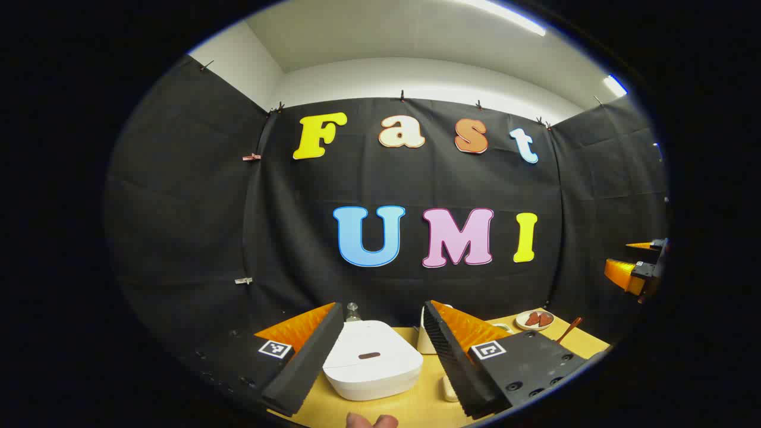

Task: Close the left gripper, press the button to open the rice cooker; take a wooden spoon from the chopstick holder with the right hand, scoop a spoonful of rice and pour it into the rice cooker, then put the wooden spoon back into the chopstick holder.

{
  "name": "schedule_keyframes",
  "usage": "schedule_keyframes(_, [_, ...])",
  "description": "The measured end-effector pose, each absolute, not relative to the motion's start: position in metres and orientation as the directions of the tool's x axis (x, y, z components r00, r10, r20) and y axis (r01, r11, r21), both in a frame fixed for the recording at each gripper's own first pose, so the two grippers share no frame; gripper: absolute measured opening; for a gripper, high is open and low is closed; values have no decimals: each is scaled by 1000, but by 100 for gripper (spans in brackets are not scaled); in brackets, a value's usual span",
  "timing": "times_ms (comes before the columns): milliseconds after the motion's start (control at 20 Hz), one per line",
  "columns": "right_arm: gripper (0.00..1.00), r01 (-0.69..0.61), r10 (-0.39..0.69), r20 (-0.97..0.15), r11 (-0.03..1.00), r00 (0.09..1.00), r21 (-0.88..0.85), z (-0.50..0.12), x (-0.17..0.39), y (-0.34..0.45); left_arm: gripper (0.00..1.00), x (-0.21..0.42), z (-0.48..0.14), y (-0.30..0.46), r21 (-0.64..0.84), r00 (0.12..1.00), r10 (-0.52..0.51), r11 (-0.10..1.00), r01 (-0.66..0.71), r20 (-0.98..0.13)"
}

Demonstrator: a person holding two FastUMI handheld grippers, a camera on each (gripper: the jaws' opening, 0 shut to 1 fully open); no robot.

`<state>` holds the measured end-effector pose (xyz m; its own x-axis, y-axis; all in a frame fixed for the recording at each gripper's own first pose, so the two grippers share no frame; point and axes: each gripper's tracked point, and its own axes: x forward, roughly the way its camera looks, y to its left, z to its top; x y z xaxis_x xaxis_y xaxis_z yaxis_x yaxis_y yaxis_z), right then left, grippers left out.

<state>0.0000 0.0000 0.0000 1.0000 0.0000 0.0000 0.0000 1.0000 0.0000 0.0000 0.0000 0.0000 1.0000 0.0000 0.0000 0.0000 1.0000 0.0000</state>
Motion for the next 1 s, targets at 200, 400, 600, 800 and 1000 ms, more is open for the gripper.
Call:
schedule_keyframes(200, [97,9,-9,7,1000,1000,-5,1,-2,-2,94,0,2,-1,9,1000,-5,1000,5,13])
schedule_keyframes(400, [97,11,-11,11,1000,1000,-9,3,-2,-3,94,-1,1,1,14,1000,-3,1000,3,15])
schedule_keyframes(600, [97,9,-9,13,1000,1000,-8,4,-3,-1,94,-1,-1,2,9,1000,0,1000,0,14])
schedule_keyframes(800, [97,5,-5,10,1000,1000,-11,3,-3,3,94,1,-1,4,15,1000,5,1000,-5,17])
schedule_keyframes(1000, [97,0,0,12,1000,1000,-18,3,-3,7,94,3,-3,6,9,1000,-3,1000,3,13])
